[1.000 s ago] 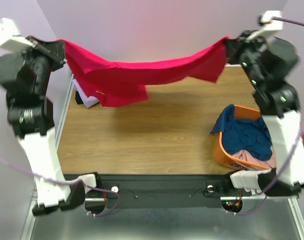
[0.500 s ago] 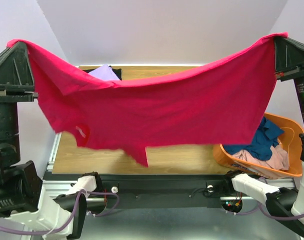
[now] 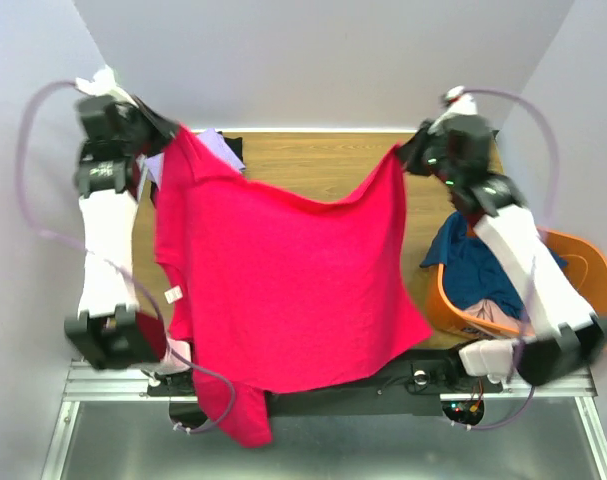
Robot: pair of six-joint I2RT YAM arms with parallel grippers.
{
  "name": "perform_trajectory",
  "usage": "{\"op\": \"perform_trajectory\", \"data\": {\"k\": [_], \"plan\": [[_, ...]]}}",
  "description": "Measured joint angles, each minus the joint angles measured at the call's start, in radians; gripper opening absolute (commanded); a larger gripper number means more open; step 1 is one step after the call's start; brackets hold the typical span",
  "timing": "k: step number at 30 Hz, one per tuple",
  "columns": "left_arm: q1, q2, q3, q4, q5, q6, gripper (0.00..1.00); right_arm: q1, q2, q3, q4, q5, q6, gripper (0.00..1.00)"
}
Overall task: Fold and stack the t-shirts
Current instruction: Flatten the tshirt out, then fold the tshirt
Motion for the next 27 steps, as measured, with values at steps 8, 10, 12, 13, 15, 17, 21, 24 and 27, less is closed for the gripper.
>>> {"op": "perform_trajectory", "data": {"k": [8, 10, 12, 13, 15, 17, 21, 24, 27], "plan": [[-0.012, 0.294, -0.283, -0.005, -0.063, 0.094, 0.00, 0.000, 0.448, -0.126, -0.006, 0.000, -0.025, 0.00], [-0.015, 0.326, -0.289, 0.003, -0.082, 0.104, 0.00, 0.000, 0.534, -0.100, -0.002, 0.002, -0.041, 0.00], [-0.018, 0.338, -0.288, 0.024, -0.095, 0.111, 0.00, 0.000, 0.608, -0.056, 0.009, 0.007, -0.054, 0.00], [-0.019, 0.341, -0.284, 0.032, -0.098, 0.113, 0.00, 0.000, 0.631, -0.039, 0.013, 0.011, -0.058, 0.00], [-0.019, 0.354, -0.263, 0.043, -0.102, 0.113, 0.00, 0.000, 0.692, 0.005, 0.024, 0.018, -0.070, 0.01], [-0.019, 0.375, -0.230, 0.048, -0.105, 0.113, 0.00, 0.000, 0.726, 0.035, 0.031, 0.027, -0.078, 0.00], [-0.019, 0.398, -0.198, 0.047, -0.105, 0.108, 0.00, 0.000, 0.756, 0.075, 0.040, 0.060, -0.085, 0.00], [-0.019, 0.398, -0.198, 0.034, -0.104, 0.101, 0.00, 0.000, 0.756, 0.078, 0.045, 0.092, -0.089, 0.00], [-0.019, 0.396, -0.217, 0.028, -0.099, 0.086, 0.00, -0.002, 0.756, 0.078, 0.045, 0.141, -0.100, 0.01]]}}
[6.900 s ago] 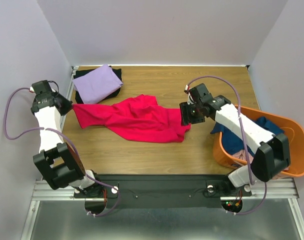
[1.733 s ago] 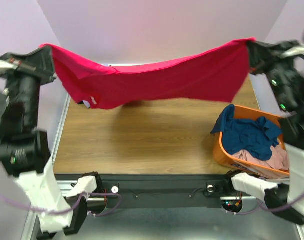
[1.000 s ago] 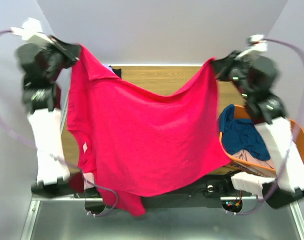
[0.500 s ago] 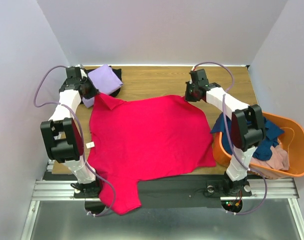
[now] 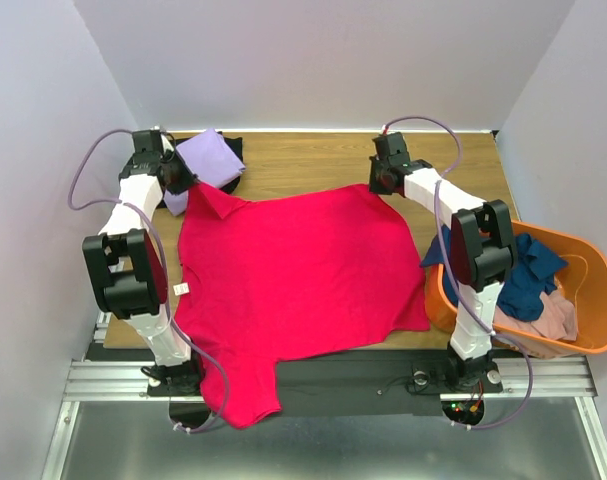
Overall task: Fold and stack the t-shirts
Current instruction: Fold the tshirt
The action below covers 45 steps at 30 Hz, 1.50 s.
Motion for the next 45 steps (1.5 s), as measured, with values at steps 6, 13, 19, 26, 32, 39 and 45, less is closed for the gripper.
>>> {"op": "perform_trajectory", "data": {"k": [6, 13, 19, 26, 32, 39, 45], "plan": [[0.000, -0.068, -0.138, -0.031, 0.028, -0.051, 0.00, -0.014, -0.011, -0.019, 0.002, 0.121, -0.049, 0.00], [0.000, -0.203, -0.253, -0.057, 0.062, -0.105, 0.00, -0.038, -0.034, -0.066, 0.004, 0.217, -0.124, 0.01], [0.000, -0.333, -0.310, -0.071, 0.079, -0.150, 0.00, -0.046, -0.037, -0.092, 0.006, 0.245, -0.153, 0.00], [0.000, -0.443, -0.422, -0.066, 0.111, -0.191, 0.00, -0.046, -0.054, -0.101, 0.011, 0.260, -0.157, 0.00], [0.000, -0.502, -0.517, -0.098, 0.110, -0.210, 0.00, -0.046, -0.126, -0.183, 0.033, 0.274, -0.156, 0.00], [0.001, -0.595, -0.529, -0.130, 0.101, -0.229, 0.00, -0.046, -0.262, -0.275, 0.061, 0.268, -0.161, 0.00], [0.002, -0.652, -0.529, -0.160, 0.098, -0.236, 0.00, -0.046, -0.378, -0.364, 0.082, 0.243, -0.187, 0.00]]}}
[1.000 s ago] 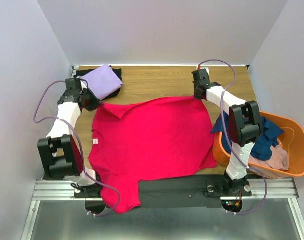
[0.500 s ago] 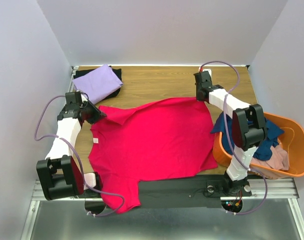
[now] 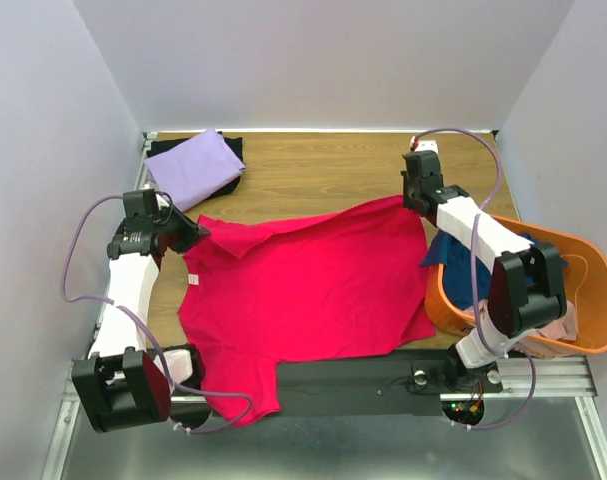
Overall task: Fold and stack the t-shirts
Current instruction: Fold the tshirt
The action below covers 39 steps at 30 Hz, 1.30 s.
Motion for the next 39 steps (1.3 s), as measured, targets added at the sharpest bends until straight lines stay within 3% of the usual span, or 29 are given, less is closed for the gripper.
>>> {"op": "perform_trajectory", "data": {"k": [16, 17, 18, 19, 20, 21, 24, 27, 32, 39], "plan": [[0.005, -0.137, -0.005, -0.122, -0.018, -0.010, 0.00, 0.000, -0.198, -0.184, -0.001, -0.098, -0.079, 0.11], [0.005, -0.153, -0.008, -0.137, -0.016, -0.011, 0.04, 0.000, -0.214, -0.192, -0.002, -0.105, -0.081, 0.13], [0.005, -0.161, -0.011, -0.144, -0.013, -0.011, 0.18, 0.000, -0.230, -0.203, 0.000, -0.110, -0.083, 0.21], [0.005, -0.180, -0.017, -0.160, -0.005, -0.012, 0.47, 0.000, -0.251, -0.214, -0.001, -0.116, -0.084, 0.25], [0.005, -0.194, -0.020, -0.181, 0.005, -0.011, 0.58, 0.000, -0.273, -0.228, -0.001, -0.121, -0.087, 0.35], [0.005, -0.206, -0.020, -0.198, 0.013, -0.024, 0.74, 0.000, -0.293, -0.240, -0.004, -0.127, -0.090, 0.41], [0.005, -0.265, -0.020, -0.252, 0.029, -0.033, 0.91, 0.000, -0.367, -0.266, -0.008, -0.148, -0.093, 0.54], [0.005, -0.324, -0.008, -0.313, 0.027, -0.048, 0.97, 0.000, -0.467, -0.290, -0.011, -0.171, -0.093, 0.64], [0.005, -0.315, 0.024, -0.293, 0.006, -0.063, 0.98, 0.000, -0.577, -0.290, -0.007, -0.203, -0.081, 0.64], [-0.002, -0.037, 0.029, -0.084, -0.030, -0.063, 0.98, 0.000, -0.360, -0.195, -0.006, -0.286, -0.027, 0.58]]}}
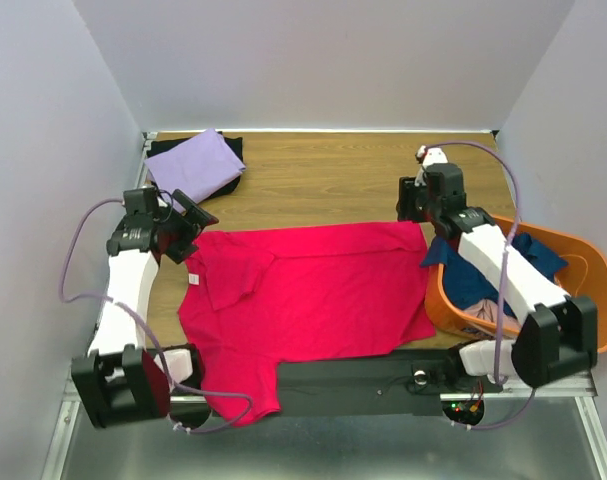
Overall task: Fold and stack the t-shirts
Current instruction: Fold the tshirt
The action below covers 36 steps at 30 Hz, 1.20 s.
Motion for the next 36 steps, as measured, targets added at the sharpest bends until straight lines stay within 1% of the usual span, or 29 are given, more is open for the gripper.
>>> {"op": "perform_trajectory", "data": {"k": [2, 6, 8, 12, 20, 25, 31, 36], "plan": [[-0.014, 0.076, 0.000, 0.056, -0.008, -0.007, 0.98, 0.000, 0.078, 0.016, -0.002, -0.028, 0.031, 0.58], [-0.077, 0.150, -0.005, 0.159, -0.013, -0.031, 0.99, 0.000, 0.200, 0.039, -0.004, -0.072, 0.070, 0.57], [-0.114, 0.175, -0.029, 0.233, -0.010, -0.051, 0.98, 0.000, 0.259, 0.054, -0.005, -0.089, 0.084, 0.58], [-0.138, 0.248, -0.100, 0.355, 0.004, -0.092, 0.99, 0.009, 0.348, 0.083, -0.004, -0.108, 0.098, 0.57], [-0.137, 0.419, -0.125, 0.415, -0.029, -0.086, 0.98, 0.046, 0.504, 0.143, -0.005, -0.116, 0.113, 0.57], [-0.137, 0.510, -0.091, 0.433, -0.056, -0.068, 0.98, 0.066, 0.598, 0.185, -0.009, -0.116, 0.116, 0.57], [-0.107, 0.553, -0.052, 0.449, -0.069, -0.050, 0.98, 0.071, 0.676, 0.286, -0.018, -0.112, 0.117, 0.57], [-0.064, 0.617, 0.021, 0.449, -0.074, -0.027, 0.98, 0.074, 0.772, 0.424, -0.031, -0.117, 0.116, 0.57]]}}
